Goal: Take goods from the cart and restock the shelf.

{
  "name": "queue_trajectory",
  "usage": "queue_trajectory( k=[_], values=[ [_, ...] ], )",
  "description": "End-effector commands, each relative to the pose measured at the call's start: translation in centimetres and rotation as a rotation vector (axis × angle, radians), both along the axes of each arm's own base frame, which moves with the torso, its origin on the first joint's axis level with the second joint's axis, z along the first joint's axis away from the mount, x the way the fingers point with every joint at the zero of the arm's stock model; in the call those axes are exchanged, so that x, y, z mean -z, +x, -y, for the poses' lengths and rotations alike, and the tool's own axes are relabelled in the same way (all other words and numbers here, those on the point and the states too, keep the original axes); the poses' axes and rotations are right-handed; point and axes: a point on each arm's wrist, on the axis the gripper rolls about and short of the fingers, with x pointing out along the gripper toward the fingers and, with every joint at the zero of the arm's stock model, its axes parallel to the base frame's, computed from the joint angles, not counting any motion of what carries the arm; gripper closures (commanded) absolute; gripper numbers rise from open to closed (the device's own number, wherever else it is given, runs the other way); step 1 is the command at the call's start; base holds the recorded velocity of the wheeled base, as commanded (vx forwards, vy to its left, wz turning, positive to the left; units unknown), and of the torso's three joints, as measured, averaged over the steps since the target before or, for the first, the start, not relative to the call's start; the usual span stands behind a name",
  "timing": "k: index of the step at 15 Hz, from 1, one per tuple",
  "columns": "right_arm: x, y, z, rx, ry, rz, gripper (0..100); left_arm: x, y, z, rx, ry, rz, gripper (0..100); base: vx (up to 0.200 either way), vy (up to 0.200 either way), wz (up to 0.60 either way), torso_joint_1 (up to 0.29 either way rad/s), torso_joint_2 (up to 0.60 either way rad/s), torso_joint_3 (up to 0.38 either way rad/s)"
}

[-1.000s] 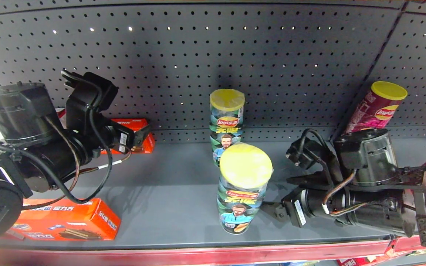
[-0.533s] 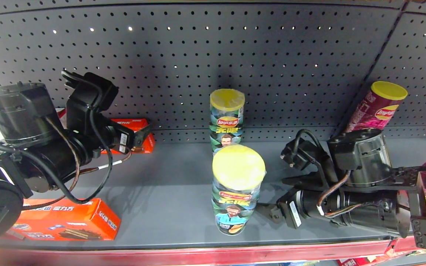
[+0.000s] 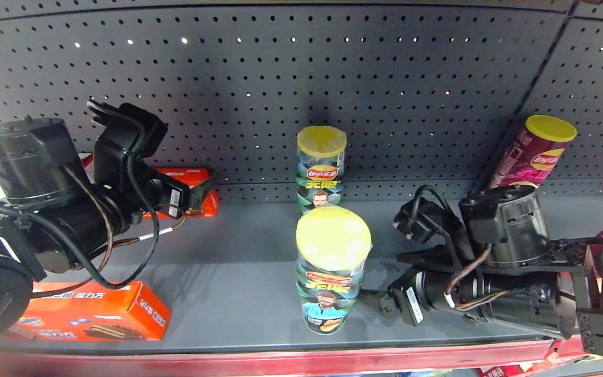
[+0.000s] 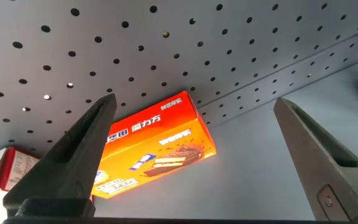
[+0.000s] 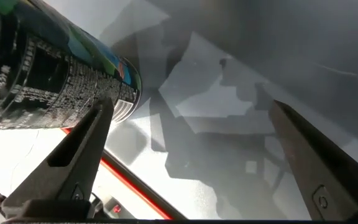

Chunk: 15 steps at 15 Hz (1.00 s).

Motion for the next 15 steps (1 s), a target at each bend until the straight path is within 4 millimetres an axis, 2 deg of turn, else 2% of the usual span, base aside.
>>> queue_trajectory(
  k=[1,2,3,5,6,7,8,10,13,15],
  values=[
    [-0.2,-0.1,0.3,0.007,0.008,0.011,0,-0.1,-0.3,-0.1,0.000,-0.001,0.002,0,0.000,0.000,0.00,0.000,0.00,0.000],
    [-0.5,-0.1,0.6,0.017,0.017,0.022,0,-0.5,-1.4,-0.4,0.000,-0.003,0.011,0,0.000,0.000,0.00,0.000,0.00,0.000],
    [-1.5,-0.5,1.3,0.025,0.042,0.049,0,-1.5,-3.4,-1.0,-0.002,-0.012,0.043,0,0.000,0.000,0.00,0.000,0.00,0.000],
    [-3.8,-1.8,2.8,0.030,0.098,0.114,0,-3.3,-8.5,-2.3,0.004,-0.028,0.087,0,0.000,0.000,0.00,0.000,0.00,0.000],
    [-4.8,-3.2,3.8,0.022,0.133,0.153,0,-4.0,-11.5,-3.2,0.003,-0.040,0.113,0,0.000,0.000,0.00,0.000,0.00,0.000],
    [-5.1,-3.9,4.4,0.019,0.148,0.168,0,-4.1,-13.1,-3.6,0.003,-0.045,0.126,0,0.000,0.000,0.00,0.000,0.00,0.000],
    [-5.1,-5.7,5.6,0.003,0.174,0.199,0,-3.5,-16.6,-4.6,0.004,-0.063,0.151,0,0.000,0.000,0.00,0.000,0.00,0.000],
    [-4.3,-8.2,7.5,0.000,0.205,0.238,0,-1.0,-21.5,-6.0,0.005,-0.064,0.152,0,0.000,0.000,0.00,0.000,0.00,0.000],
    [-2.5,-11.5,10.7,0.025,0.229,0.276,0,2.5,-27.1,-7.5,0.005,-0.057,0.118,0,0.000,0.000,0.00,0.000,0.00,0.000],
    [-1.4,-13.3,12.4,0.027,0.242,0.299,0,5.0,-29.6,-8.2,0.000,-0.053,0.105,0,0.000,0.000,0.00,0.000,0.00,0.000]
  ],
)
